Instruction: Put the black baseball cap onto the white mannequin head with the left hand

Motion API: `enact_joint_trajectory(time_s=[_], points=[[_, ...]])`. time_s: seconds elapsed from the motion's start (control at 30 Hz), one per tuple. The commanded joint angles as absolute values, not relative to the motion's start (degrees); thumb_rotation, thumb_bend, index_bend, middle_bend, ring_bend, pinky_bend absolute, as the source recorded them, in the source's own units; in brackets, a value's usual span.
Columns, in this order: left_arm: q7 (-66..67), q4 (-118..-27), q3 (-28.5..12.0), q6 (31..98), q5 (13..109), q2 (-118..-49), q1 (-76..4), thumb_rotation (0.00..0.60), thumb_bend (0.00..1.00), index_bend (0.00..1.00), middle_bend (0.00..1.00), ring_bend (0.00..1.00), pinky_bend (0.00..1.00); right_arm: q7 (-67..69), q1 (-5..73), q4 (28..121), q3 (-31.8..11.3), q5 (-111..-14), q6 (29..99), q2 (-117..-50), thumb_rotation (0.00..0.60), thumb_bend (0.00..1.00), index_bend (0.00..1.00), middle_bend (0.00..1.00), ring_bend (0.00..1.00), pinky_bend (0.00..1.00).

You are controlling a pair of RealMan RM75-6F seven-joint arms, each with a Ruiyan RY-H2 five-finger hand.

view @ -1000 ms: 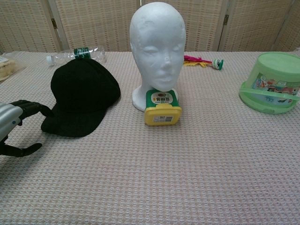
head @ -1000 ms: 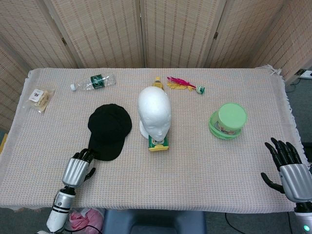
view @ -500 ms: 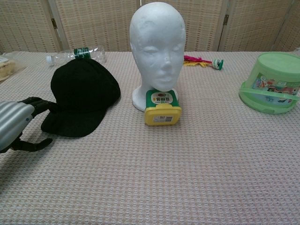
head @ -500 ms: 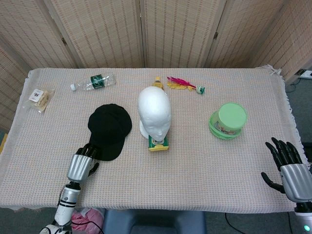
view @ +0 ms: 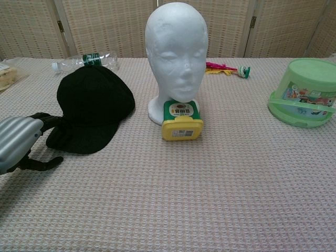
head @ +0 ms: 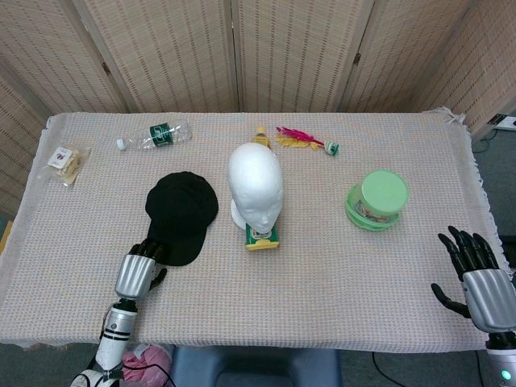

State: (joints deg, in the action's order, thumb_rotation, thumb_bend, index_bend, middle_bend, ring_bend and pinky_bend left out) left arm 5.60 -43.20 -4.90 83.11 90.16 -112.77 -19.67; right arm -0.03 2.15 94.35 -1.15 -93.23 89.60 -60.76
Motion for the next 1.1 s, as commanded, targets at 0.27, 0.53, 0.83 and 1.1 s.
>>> enact_joint_trajectory(time_s=[0.27, 0.53, 0.83, 1.1], points=[[4.22, -39.5, -4.97, 84.14, 90.01, -115.42, -20.85, 0.6, 0.28, 0.33, 0.38, 0.27, 0.4, -0.48, 2.02, 94.94, -1.18, -92.81, 89.41, -60.57, 0.6, 0.21, 0.0, 0.0, 0.0, 0.0], [3.31, -36.58, -4.8, 83.15, 89.59, -116.85, -21.85, 0.6, 0.28, 0.35, 0.4, 0.27, 0.4, -0.07, 1.52, 95.01, -1.03, -93.43, 90.44, -60.24, 0.6, 0.21, 0.0, 0.0, 0.0, 0.0], [1.65, -34.07, -4.95, 83.2, 89.62, -117.98, -23.37, 0.6, 0.28, 0.36, 0.41, 0.27, 0.39, -0.06, 1.37, 95.11, -1.18, -93.0, 90.41, -60.05, 0.6, 0.21, 0.0, 0.0, 0.0, 0.0], [-1.11, -30.04, -5.21, 84.83, 89.64, -119.75, -24.4, 0.6, 0.28, 0.38, 0.43, 0.28, 0.39, -0.21, 1.62, 95.18, -1.33, -92.58, 89.72, -60.02, 0.6, 0.21, 0.0, 0.0, 0.0, 0.0]])
